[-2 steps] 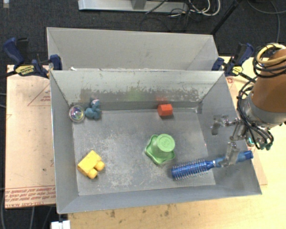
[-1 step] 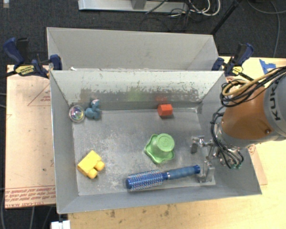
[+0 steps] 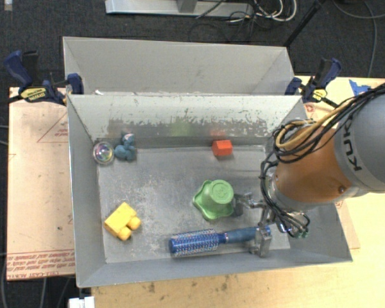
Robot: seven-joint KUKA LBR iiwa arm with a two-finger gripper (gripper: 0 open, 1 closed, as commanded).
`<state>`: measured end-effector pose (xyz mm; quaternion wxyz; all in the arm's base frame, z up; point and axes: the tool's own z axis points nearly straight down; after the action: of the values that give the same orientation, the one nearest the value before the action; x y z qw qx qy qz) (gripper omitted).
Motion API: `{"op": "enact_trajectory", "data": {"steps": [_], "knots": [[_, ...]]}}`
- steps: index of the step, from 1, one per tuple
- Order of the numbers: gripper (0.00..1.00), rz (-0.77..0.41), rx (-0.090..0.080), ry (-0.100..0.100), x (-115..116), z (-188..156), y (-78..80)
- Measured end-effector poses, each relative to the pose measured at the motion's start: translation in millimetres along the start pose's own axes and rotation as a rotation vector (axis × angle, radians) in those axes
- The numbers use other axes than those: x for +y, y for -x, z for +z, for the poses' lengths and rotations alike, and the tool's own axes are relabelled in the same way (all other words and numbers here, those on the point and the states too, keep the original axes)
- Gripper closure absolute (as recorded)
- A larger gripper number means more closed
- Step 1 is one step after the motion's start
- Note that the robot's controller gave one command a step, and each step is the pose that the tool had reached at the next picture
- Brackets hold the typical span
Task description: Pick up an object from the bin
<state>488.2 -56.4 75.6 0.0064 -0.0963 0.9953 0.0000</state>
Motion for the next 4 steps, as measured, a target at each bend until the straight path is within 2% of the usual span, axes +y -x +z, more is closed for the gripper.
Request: {"op": "enact_trajectory", "data": {"steps": [1,2,3,4], "knots": [[1.0,0.0,0.012,0.002,0,2,-3.3],[1.0,0.036,0.003,-0.002,-31,-137,8.4],[0.0,0.033,0.012,0.001,-29,-133,6.9],[0.0,-0.054,0.018,0.006,-4,-4,25.9]]}}
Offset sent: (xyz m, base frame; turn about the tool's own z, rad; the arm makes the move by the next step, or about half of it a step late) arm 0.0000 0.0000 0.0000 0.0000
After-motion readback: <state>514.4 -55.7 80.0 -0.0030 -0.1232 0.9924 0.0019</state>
